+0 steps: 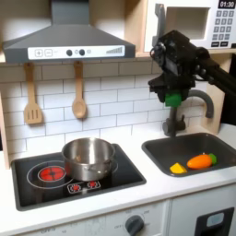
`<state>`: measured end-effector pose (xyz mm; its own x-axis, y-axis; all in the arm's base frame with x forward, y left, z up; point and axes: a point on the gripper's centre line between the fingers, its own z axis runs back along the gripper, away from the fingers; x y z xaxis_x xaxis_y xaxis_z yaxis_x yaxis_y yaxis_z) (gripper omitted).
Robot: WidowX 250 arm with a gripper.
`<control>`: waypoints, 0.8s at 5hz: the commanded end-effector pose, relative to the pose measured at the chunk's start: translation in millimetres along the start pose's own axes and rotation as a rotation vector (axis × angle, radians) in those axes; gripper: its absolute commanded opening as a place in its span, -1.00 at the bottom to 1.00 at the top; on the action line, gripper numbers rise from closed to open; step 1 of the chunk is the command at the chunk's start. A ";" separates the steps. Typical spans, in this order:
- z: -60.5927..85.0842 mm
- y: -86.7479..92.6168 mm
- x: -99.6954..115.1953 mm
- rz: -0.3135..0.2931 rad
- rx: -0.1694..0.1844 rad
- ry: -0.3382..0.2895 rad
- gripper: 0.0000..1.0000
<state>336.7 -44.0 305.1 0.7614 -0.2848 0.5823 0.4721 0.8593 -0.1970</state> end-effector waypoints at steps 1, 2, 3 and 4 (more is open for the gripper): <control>5.4 -1.1 4.1 0.112 -0.154 -0.083 -1.00; 11.5 -3.3 3.7 0.167 -0.244 -0.110 -1.00; 11.5 -8.5 1.5 0.194 -0.315 -0.112 -1.00; 5.5 -12.8 -3.4 0.225 -0.384 -0.103 -1.00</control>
<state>325.0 -52.1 309.9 0.8275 -0.0480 0.5595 0.4423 0.6694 -0.5968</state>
